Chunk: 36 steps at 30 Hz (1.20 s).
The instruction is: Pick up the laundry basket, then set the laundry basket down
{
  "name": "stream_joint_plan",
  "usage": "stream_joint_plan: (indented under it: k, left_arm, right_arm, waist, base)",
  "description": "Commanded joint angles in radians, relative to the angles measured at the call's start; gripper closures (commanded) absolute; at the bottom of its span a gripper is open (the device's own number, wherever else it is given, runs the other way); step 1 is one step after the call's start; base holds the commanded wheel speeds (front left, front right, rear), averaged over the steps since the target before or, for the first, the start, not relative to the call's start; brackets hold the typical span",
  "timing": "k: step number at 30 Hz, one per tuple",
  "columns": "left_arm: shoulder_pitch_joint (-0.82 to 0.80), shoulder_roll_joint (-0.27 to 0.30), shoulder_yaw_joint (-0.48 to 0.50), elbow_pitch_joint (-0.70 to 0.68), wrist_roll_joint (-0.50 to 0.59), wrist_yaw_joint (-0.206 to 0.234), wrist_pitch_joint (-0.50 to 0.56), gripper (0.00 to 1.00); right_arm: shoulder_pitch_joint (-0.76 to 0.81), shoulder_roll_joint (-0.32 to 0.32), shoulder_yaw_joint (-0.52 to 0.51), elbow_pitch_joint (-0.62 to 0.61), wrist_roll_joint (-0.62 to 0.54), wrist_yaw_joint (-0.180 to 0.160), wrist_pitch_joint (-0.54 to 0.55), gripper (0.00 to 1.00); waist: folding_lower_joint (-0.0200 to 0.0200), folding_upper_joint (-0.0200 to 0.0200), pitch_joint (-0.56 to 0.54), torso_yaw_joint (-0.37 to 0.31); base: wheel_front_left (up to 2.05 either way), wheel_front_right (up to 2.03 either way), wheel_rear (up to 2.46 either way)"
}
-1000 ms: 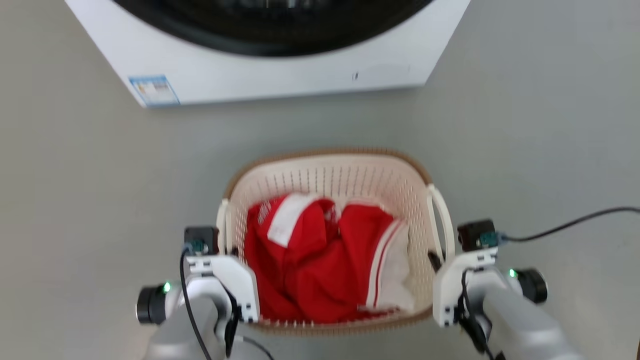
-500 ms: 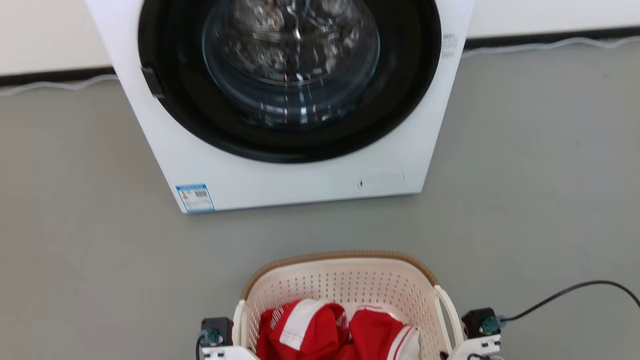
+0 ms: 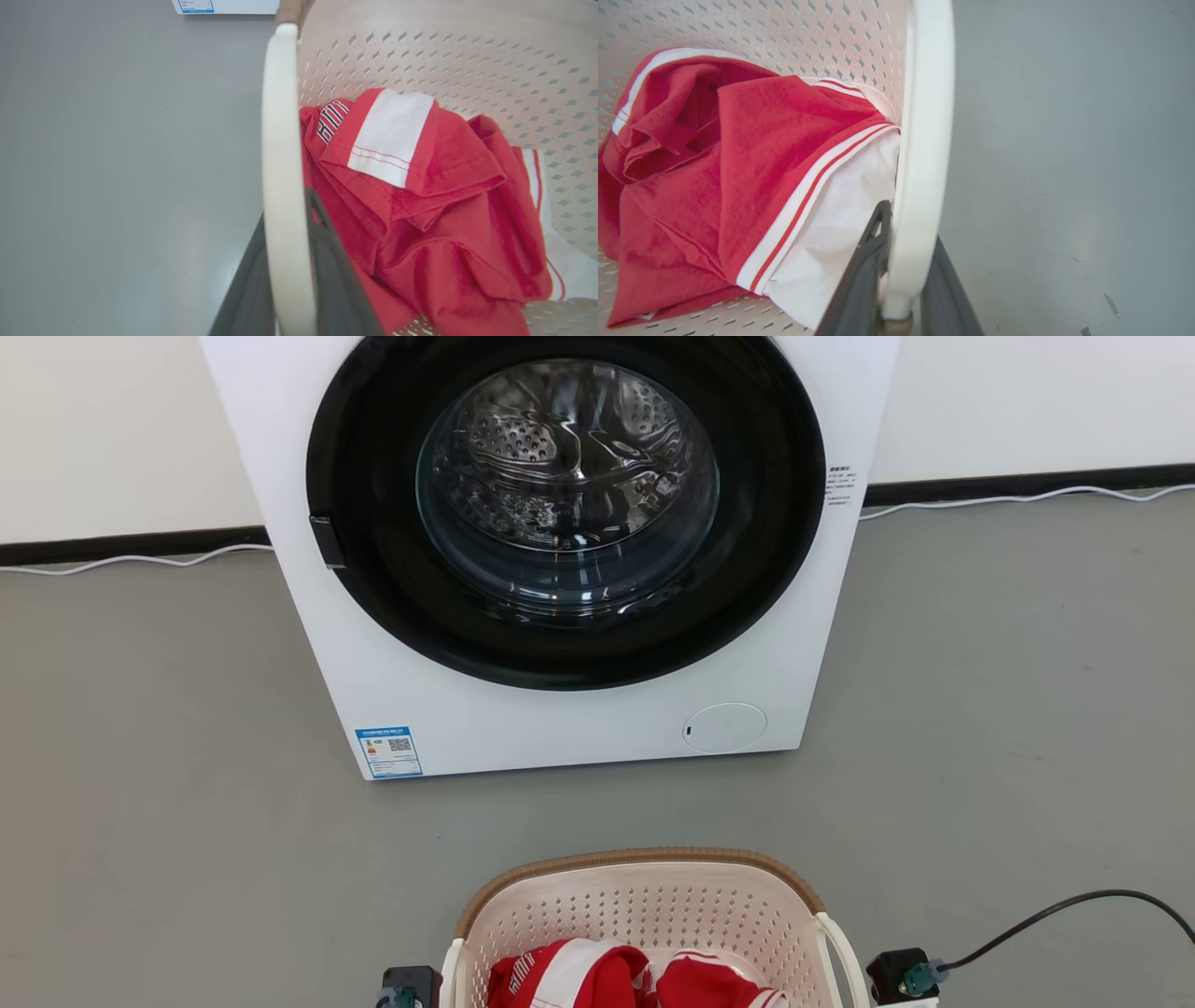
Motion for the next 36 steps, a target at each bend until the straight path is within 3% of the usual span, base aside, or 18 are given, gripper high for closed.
stream_joint_plan:
  k: [1, 36]
  left_arm:
    - [-0.030, 0.022, 0.011, -0.005, -0.009, 0.000, -0.015, 1.00]
    - [-0.079, 0.022, -0.146, 0.000, -0.168, 0.020, -0.050, 1.00]
  right_arm:
    - [-0.011, -0.006, 0.021, -0.011, -0.016, 0.008, -0.004, 1.00]
    - [-0.019, -0.006, 0.105, -0.082, -0.014, 0.008, 0.046, 1.00]
  waist:
    - [0.0001, -0.0001, 0.000, -0.003]
    - [0.0001, -0.0001, 0.030, -0.069]
  base:
    - [0.00, 0.00, 0.00]
    - [0.00, 0.00, 0.00]
